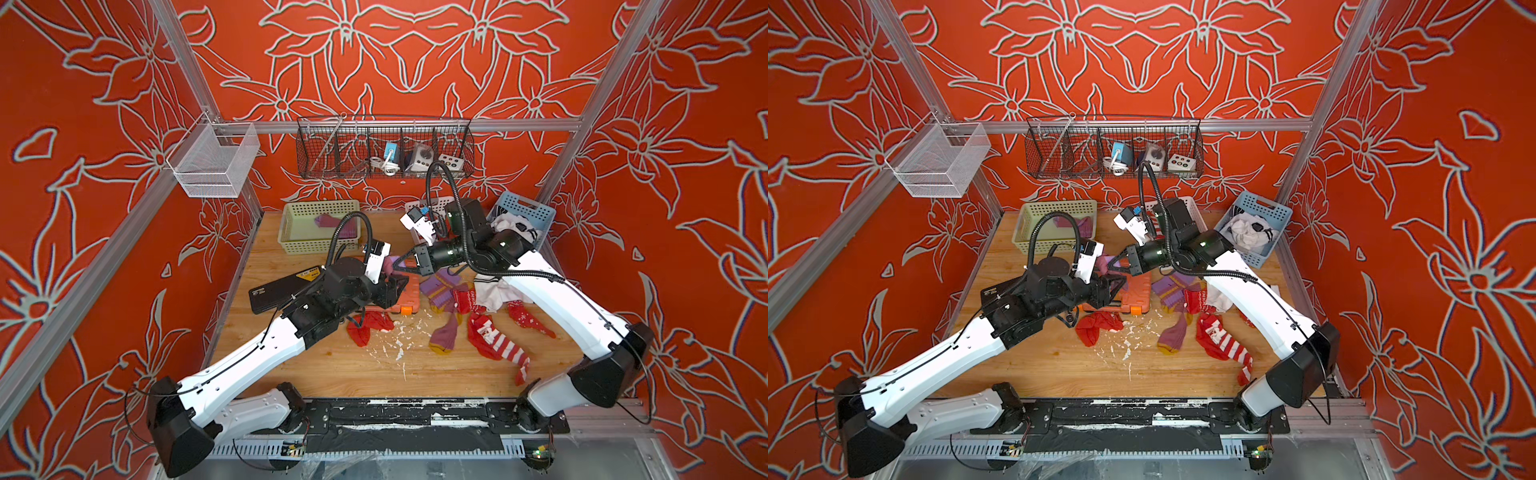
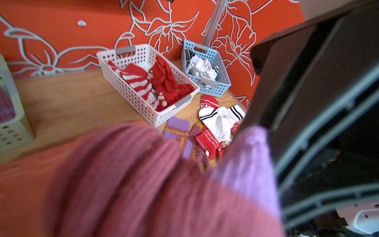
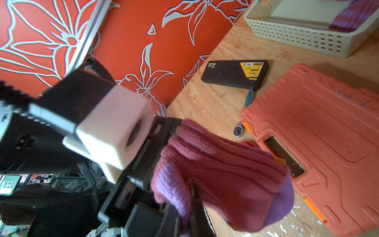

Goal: Sort the socks into the basket by color
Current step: Place the sock in the bin.

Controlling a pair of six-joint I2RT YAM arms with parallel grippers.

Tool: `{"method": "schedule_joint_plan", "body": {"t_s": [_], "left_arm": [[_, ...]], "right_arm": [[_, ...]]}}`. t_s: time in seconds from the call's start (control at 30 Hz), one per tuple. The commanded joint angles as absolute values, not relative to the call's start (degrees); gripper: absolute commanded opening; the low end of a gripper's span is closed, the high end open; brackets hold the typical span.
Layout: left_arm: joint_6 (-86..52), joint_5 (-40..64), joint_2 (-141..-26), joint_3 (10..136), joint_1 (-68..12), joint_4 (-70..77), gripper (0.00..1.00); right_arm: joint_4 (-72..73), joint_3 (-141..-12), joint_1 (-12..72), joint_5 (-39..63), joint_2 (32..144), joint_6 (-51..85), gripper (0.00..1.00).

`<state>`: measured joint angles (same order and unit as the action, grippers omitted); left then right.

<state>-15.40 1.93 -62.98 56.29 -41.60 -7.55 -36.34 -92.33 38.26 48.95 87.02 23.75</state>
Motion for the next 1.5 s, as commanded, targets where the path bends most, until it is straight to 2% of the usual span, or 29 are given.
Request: {"method": "schedule_joint_plan", "body": {"t_s": [0.0,0.03,0.1,0.2,0.27,0.3,0.37,0.43,0.5,0.57,0.87,1.1,1.47], "left_arm": [[-11.9,-0.8,-64.8,59.1,-41.8,-5.0,0.43],[-11.7,-1.6,-65.3,59.4,-41.8,-5.3,0.33],[-11.2,-2.5,-65.7,59.7,-41.7,-5.4,0.20],[-10.7,-3.5,-66.2,60.7,-41.7,-6.7,0.06],[-10.8,-3.6,-66.9,61.6,-41.1,-8.2,0.00],[-11.1,-3.6,-67.3,62.2,-40.6,-9.3,0.00],[-12.1,-2.8,-67.5,62.4,-39.0,-10.2,0.00],[-13.7,-2.0,-67.6,62.7,-36.5,-12.0,0.00],[-15.1,-0.3,-67.7,62.8,-33.5,-13.3,0.00],[-16.5,0.7,-68.0,62.8,-30.1,-14.5,0.00],[-21.6,5.6,-75.9,70.4,-12.3,-20.7,0.00],[-22.5,6.9,-88.8,80.8,-0.3,-20.9,0.00],[-19.8,4.8,-108.9,99.5,5.9,-21.4,0.00]], "right_arm": [[-35.8,-94.6,37.5,51.1,87.6,23.5,0.00],[-35.7,-94.8,37.2,51.3,87.8,23.5,0.00],[-35.8,-95.0,36.8,51.3,87.9,23.5,0.00],[-35.6,-95.3,35.9,51.6,88.1,23.7,0.00],[-35.7,-95.6,35.4,51.4,88.4,23.9,0.00],[-35.9,-95.9,35.1,51.3,88.4,24.0,0.10],[-36.4,-96.5,34.4,50.4,88.5,24.1,0.44],[-36.7,-96.6,33.4,49.1,88.0,24.6,0.68],[-36.8,-96.5,32.0,47.7,87.4,25.2,0.85],[-36.7,-96.1,30.2,46.8,86.5,25.8,0.98],[-40.5,-94.8,25.7,42.2,84.0,23.3,0.98],[-41.5,-93.5,23.4,41.5,84.1,22.7,0.98],[-43.1,-95.4,19.2,41.8,87.2,21.2,0.98]]}}
